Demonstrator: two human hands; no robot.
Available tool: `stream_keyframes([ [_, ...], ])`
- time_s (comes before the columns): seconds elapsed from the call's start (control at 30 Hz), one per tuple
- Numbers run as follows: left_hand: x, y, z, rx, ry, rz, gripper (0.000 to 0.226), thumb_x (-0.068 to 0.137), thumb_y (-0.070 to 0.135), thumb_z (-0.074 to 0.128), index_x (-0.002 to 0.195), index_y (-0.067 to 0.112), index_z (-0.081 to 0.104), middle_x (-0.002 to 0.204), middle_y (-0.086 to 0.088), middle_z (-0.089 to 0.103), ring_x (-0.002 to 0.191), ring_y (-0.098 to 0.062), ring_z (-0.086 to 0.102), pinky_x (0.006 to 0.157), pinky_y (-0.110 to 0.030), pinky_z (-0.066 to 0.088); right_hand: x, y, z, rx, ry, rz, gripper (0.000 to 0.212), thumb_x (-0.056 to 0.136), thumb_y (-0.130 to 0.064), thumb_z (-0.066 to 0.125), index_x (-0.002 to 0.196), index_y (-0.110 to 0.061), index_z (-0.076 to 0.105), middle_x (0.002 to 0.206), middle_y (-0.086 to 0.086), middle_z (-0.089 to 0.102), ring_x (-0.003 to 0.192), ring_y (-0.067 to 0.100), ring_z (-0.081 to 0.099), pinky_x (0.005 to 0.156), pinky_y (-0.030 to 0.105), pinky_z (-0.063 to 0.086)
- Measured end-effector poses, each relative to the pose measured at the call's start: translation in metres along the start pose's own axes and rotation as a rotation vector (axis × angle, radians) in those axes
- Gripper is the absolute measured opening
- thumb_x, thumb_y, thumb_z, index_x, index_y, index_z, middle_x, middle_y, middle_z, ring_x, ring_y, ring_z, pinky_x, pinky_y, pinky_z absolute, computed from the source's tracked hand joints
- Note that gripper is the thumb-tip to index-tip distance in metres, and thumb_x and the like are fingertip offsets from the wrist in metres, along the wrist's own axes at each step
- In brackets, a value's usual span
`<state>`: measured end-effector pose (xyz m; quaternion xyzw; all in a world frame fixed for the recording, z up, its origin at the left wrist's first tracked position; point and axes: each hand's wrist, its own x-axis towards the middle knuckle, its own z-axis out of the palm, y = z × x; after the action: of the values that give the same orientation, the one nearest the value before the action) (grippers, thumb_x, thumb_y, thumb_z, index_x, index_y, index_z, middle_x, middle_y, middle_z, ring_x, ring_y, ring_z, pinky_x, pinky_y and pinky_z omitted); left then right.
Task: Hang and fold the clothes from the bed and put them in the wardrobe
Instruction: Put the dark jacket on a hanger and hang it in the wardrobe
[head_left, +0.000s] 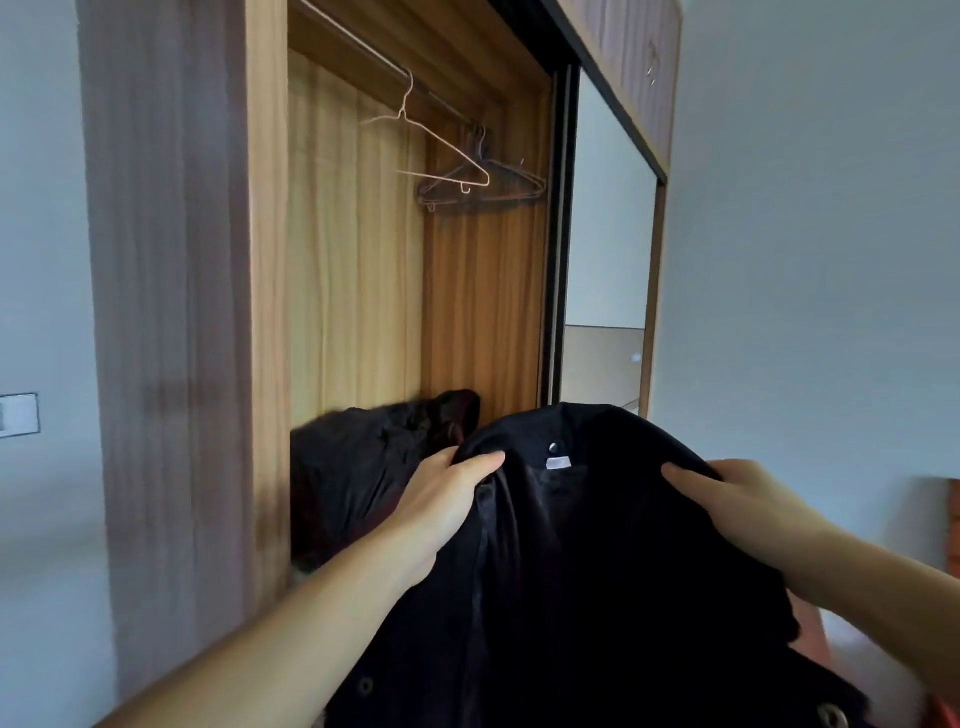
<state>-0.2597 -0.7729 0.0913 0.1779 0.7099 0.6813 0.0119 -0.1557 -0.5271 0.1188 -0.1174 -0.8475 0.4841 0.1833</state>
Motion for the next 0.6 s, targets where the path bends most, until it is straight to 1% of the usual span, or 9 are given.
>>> stream_keyframes([
  [0.1,0.041,-0.005,0.005,0.007,0.029,0.008,0.015,0.087,0.046,0.063,0.096,0.036,0.070,0.089,0.021,0.074,0.077,0.003,0.069,0.070,-0.021,0.045,0.050,0.007,0.008,0.007,-0.017,-0.030,0.033,0.094,-0.040,0.056,0.087,-0.012,0.072,0.070,0.004,0.074,0.063,0.018,0.072,0.058,0.027,0.052],
  [0.2,0.079,-0.008,0.009,0.052,0.082,0.014,0.017,0.086,0.048,0.063,0.097,0.037,0.070,0.091,0.020,0.074,0.088,-0.002,0.069,0.075,-0.024,0.048,0.098,0.018,0.014,0.010,-0.035,-0.083,0.036,0.095,-0.040,0.055,0.083,-0.010,0.073,0.072,0.008,0.074,0.063,0.021,0.072,0.058,0.027,0.053],
  [0.23,0.091,-0.008,0.011,0.068,0.102,0.015,0.018,0.086,0.049,0.063,0.097,0.036,0.070,0.091,0.019,0.074,0.090,-0.004,0.069,0.077,-0.025,0.049,0.115,0.022,0.015,0.018,-0.050,-0.097,0.037,0.095,-0.040,0.055,0.083,-0.010,0.073,0.072,0.008,0.074,0.063,0.020,0.072,0.057,0.025,0.052],
  [0.3,0.111,-0.008,0.016,0.115,0.149,0.024,0.020,0.087,0.050,0.063,0.096,0.034,0.070,0.092,0.014,0.074,0.091,-0.007,0.069,0.081,-0.027,0.051,0.147,0.027,0.019,0.053,-0.101,-0.128,0.037,0.096,-0.040,0.054,0.083,-0.010,0.072,0.066,0.005,0.073,0.057,0.015,0.070,0.048,0.019,0.047],
  [0.33,0.120,-0.006,0.019,0.143,0.180,0.028,0.020,0.087,0.050,0.063,0.096,0.033,0.070,0.092,0.012,0.075,0.091,-0.009,0.069,0.083,-0.028,0.052,0.161,0.027,0.022,0.066,-0.129,-0.150,0.039,0.096,-0.041,0.053,0.082,-0.010,0.072,0.063,0.004,0.071,0.055,0.013,0.069,0.046,0.017,0.045],
  [0.4,0.134,0.000,0.022,0.175,0.243,0.038,0.021,0.087,0.049,0.064,0.096,0.032,0.070,0.092,0.010,0.075,0.089,-0.010,0.070,0.085,-0.030,0.053,0.190,0.027,0.029,0.076,-0.168,-0.205,0.043,0.095,-0.045,0.053,0.078,-0.009,0.071,0.060,0.002,0.069,0.054,0.012,0.067,0.050,0.020,0.045],
  [0.43,0.142,0.005,0.023,0.183,0.277,0.045,0.020,0.087,0.048,0.064,0.096,0.031,0.070,0.092,0.010,0.075,0.088,-0.009,0.071,0.084,-0.029,0.054,0.205,0.025,0.034,0.097,-0.185,-0.228,0.045,0.094,-0.046,0.053,0.076,-0.009,0.070,0.057,-0.001,0.067,0.052,0.010,0.066,0.050,0.019,0.045],
  [0.5,0.156,0.017,0.025,0.193,0.340,0.063,0.021,0.086,0.046,0.067,0.100,0.031,0.069,0.092,0.012,0.075,0.084,-0.006,0.071,0.079,-0.028,0.054,0.235,0.018,0.044,0.160,-0.237,-0.267,0.048,0.095,-0.046,0.051,0.074,-0.007,0.068,0.054,-0.005,0.062,0.048,0.007,0.062,0.044,0.014,0.042],
  [0.6,0.173,0.034,0.025,0.198,0.431,0.106,0.026,0.081,0.042,0.073,0.104,0.032,0.068,0.092,0.015,0.075,0.082,-0.003,0.071,0.071,-0.022,0.053,0.272,-0.004,0.059,0.223,-0.354,-0.366,0.049,0.098,-0.044,0.046,0.062,-0.014,0.058,0.049,-0.008,0.052,0.043,0.006,0.054,0.040,0.014,0.036],
])
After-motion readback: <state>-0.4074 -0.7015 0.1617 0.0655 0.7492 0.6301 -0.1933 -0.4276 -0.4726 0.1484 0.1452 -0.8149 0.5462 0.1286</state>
